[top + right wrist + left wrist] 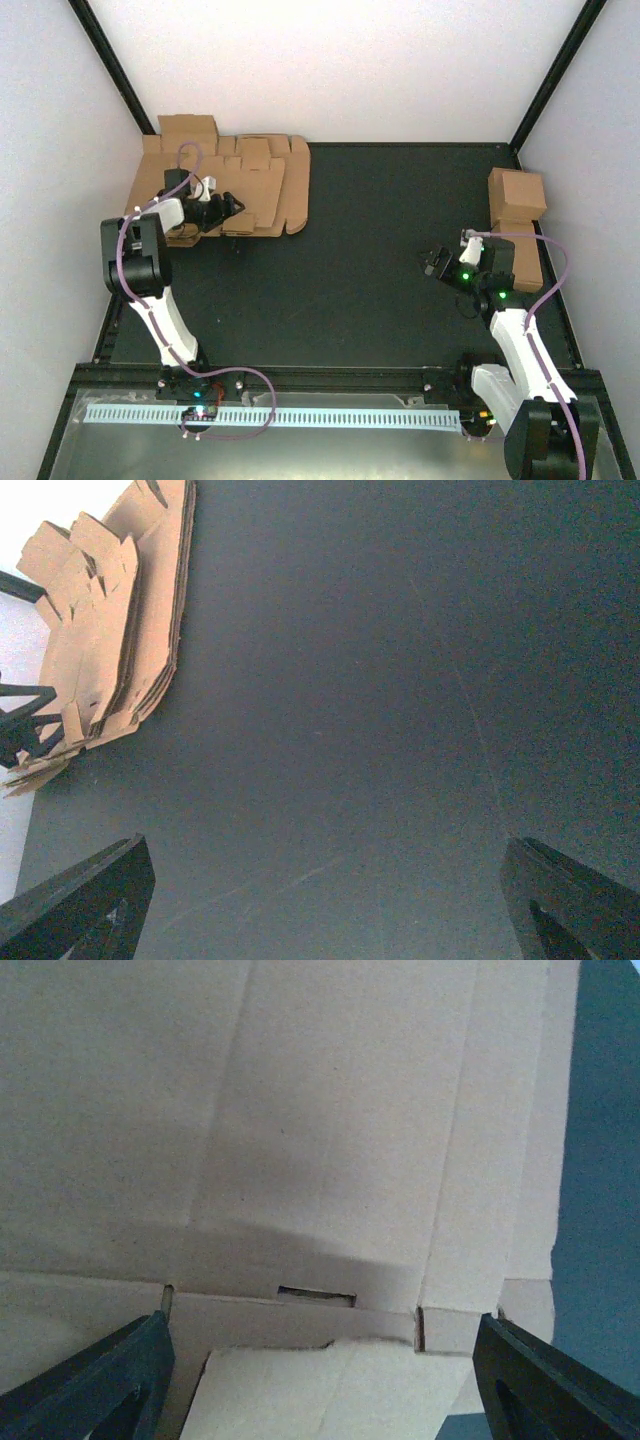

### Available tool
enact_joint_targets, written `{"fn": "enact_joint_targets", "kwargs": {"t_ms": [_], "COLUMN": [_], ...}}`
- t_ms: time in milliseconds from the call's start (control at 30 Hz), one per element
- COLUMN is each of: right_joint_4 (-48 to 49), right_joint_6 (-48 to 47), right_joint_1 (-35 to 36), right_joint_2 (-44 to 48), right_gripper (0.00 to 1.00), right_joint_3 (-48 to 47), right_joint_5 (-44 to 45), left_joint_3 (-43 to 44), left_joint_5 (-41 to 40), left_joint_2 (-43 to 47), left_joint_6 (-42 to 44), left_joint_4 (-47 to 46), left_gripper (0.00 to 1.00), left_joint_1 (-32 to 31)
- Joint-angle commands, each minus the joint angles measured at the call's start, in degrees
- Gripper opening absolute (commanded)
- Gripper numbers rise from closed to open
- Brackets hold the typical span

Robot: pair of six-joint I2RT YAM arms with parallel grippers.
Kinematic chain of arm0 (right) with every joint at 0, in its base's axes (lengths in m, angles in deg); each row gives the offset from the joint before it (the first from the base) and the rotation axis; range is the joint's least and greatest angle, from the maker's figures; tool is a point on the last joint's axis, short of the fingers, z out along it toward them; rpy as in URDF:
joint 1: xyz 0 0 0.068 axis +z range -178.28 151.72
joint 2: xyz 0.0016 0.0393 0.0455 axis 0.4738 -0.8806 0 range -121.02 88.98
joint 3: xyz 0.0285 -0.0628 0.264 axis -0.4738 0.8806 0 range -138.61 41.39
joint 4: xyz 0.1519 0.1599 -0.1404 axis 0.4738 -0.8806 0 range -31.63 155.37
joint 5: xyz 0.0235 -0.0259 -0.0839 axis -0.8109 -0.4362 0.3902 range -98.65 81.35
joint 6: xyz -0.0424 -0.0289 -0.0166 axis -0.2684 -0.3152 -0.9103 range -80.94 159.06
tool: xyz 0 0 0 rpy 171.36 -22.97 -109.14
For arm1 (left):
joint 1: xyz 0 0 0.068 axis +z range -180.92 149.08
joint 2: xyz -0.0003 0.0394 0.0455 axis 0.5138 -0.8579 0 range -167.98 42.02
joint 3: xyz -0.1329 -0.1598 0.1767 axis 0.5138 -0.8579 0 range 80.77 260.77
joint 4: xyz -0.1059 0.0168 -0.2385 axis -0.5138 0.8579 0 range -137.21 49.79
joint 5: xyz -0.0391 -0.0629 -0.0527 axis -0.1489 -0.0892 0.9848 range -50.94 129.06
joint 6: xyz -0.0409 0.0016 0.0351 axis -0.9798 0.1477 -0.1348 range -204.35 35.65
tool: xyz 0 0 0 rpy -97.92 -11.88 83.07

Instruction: Fold the paper box

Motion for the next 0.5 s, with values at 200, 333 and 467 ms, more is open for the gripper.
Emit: {"fn": "enact_joint_targets", "kwargs": {"t_ms": [200, 333, 467], "right_joint_4": [0.7, 0.8, 1.1], "right_joint_6": [0.0, 0.2, 0.4], "right_joint_1": [0.1, 0.1, 0.2], "right_joint_2": [-0.6, -0.5, -0.5], "right_gripper": [0.98, 0.98, 0.98], "right_joint_3": [-1.9, -1.6, -1.2], "right_joint_5": [-1.3, -1.3, -1.5], "left_joint_3": [-2.4, -4.1, -5.7], "left_joint_5": [10.7, 13.1, 14.0], "left_joint_2": [2.7, 4.5, 6.2], "left_joint_6": [1.5, 1.7, 1.7], "left_joint_4": [-0.7, -0.7, -1.2], "left_gripper": [0.69, 0.6, 0.53], "left_joint_1": [-0.1, -0.3, -0.7]}}
